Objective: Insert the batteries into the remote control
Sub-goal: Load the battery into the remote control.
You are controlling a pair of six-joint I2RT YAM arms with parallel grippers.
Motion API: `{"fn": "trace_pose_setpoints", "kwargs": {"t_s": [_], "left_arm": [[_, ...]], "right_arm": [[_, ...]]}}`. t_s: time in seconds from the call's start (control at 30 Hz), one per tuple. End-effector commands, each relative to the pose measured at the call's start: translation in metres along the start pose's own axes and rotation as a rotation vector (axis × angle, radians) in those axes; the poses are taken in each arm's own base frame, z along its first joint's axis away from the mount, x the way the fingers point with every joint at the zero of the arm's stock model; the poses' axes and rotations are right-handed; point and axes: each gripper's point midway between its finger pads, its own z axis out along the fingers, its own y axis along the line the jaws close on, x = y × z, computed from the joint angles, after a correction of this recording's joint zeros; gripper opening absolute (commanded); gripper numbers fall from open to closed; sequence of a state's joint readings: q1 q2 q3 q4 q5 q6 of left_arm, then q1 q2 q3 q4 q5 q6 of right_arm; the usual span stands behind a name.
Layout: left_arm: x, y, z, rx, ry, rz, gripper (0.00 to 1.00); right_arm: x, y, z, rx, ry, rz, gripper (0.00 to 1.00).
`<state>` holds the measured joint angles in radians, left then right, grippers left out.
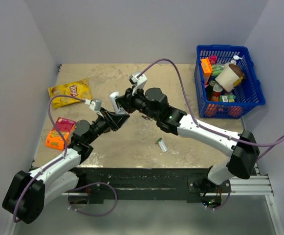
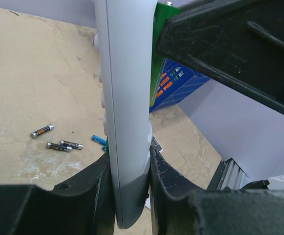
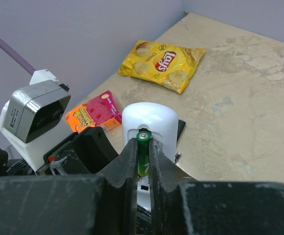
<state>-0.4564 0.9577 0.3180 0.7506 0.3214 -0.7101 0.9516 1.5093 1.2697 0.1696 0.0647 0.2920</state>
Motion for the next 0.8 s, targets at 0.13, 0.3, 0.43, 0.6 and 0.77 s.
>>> {"fn": "trace_pose_setpoints", "kwargs": {"t_s": [0.13, 0.3, 0.43, 0.6, 0.77], "left_arm": [[-0.032, -0.016, 0.002, 0.047, -0.097, 0.089, 0.00], [-0.033, -0.015, 0.002, 0.041, -0.097, 0.094, 0.00], [-0.031, -0.014, 0.002, 0.036, -0.090, 0.093, 0.00], [-0.032, -0.016, 0.002, 0.042, -0.091, 0.096, 0.00], [-0.034, -0.017, 0.002, 0.044, -0.093, 0.094, 0.00]], "right_arm": [[-0.022, 0.000, -0.001, 0.076, -0.054, -0.073, 0.00], [-0.023, -0.001, -0.002, 0.101, -0.066, -0.098, 0.00], [-0.029, 0.001, -0.004, 0.102, -0.093, -0.099, 0.00], [-0.030, 0.002, -0.003, 0.106, -0.121, -0.112, 0.00], [-0.028, 0.002, 0.000, 0.101, -0.122, -0.124, 0.00]]}}
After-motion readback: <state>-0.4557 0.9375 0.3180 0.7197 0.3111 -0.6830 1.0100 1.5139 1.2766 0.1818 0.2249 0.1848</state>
